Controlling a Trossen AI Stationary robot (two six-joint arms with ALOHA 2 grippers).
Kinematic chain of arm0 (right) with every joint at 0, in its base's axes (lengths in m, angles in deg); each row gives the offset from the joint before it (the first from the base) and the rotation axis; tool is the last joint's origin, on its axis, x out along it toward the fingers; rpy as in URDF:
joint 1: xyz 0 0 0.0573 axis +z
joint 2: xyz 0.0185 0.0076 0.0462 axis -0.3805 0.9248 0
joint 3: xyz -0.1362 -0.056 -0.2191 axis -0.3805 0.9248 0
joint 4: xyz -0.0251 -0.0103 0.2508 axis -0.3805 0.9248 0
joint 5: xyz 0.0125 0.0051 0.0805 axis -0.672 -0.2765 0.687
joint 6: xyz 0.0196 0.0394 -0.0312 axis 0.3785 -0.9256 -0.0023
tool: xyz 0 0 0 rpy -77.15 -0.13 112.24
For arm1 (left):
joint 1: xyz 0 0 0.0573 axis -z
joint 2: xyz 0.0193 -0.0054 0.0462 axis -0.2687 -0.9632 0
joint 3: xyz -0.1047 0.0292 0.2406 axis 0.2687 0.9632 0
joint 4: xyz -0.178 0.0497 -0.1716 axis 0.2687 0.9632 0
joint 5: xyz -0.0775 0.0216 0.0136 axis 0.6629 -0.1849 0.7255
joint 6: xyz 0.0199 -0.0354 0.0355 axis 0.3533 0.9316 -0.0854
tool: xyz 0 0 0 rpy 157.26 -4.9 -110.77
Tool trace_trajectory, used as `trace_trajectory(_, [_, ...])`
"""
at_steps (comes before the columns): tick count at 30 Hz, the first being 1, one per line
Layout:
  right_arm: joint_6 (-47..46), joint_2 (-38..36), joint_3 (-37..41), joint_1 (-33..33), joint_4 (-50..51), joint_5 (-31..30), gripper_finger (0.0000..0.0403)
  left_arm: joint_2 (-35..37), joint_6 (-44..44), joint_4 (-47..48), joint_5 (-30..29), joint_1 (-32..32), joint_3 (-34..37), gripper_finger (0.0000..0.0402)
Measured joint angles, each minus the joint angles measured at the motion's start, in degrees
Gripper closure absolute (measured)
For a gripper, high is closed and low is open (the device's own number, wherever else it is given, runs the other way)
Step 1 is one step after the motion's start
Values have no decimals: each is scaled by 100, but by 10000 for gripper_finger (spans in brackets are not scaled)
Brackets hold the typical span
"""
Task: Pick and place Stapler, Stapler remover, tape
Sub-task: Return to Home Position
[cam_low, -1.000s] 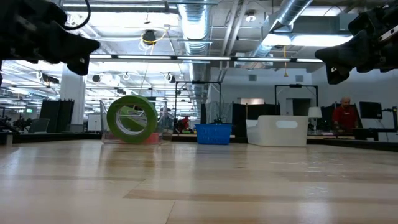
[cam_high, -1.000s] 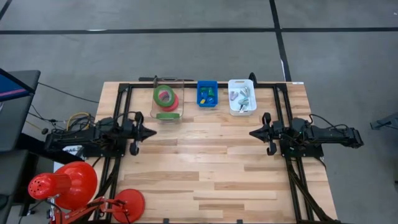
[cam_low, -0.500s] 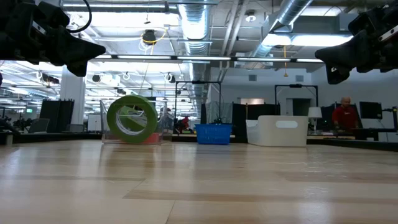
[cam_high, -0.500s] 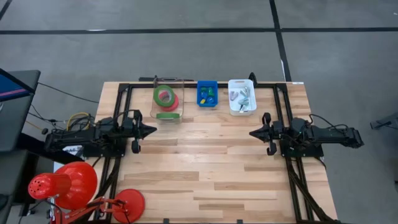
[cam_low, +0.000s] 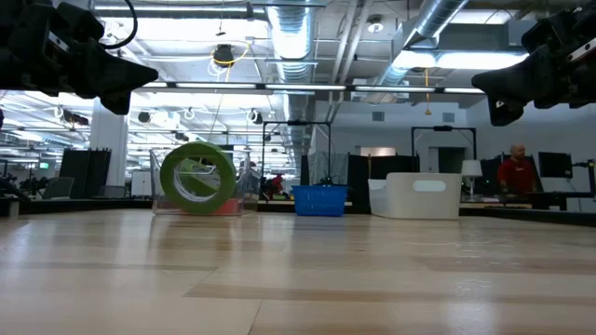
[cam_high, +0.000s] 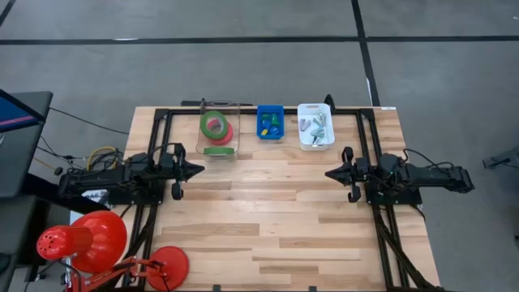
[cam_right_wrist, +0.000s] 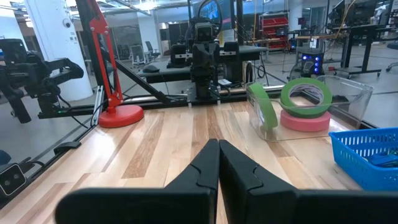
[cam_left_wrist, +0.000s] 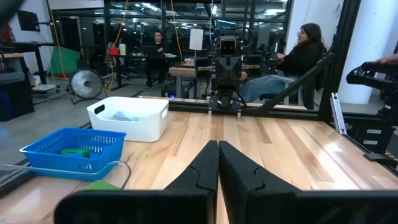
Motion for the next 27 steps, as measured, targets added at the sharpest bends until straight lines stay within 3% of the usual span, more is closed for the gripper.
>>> trace_trajectory(27, [3, -61, 0, 1, 10, 2, 403, 0, 0, 0, 2, 0, 0, 398])
